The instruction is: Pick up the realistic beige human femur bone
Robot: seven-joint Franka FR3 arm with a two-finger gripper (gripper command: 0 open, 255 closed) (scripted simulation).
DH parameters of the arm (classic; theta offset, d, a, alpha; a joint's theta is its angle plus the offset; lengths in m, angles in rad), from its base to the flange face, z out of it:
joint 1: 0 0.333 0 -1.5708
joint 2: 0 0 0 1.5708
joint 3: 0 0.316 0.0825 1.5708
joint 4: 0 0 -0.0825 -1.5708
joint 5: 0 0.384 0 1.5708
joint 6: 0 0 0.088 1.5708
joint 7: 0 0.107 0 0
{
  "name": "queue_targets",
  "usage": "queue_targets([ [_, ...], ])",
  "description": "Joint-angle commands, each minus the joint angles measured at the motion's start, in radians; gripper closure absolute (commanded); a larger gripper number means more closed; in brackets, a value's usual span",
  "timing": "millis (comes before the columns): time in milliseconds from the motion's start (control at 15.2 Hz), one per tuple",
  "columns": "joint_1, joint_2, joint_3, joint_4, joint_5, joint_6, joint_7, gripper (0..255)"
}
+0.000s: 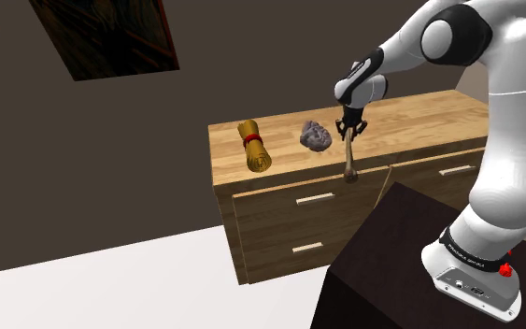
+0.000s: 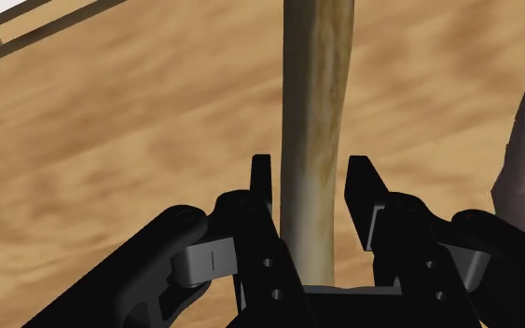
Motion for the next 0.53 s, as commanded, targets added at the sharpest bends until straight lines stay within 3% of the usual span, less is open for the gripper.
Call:
queue_targets([
  [0,0.004,-0.021,-0.005,0.0,-0.008,-0.02,0.005,255],
  [462,0.012,-0.07,-0.017,0.004,-0.027,-0.072,0.018,255],
])
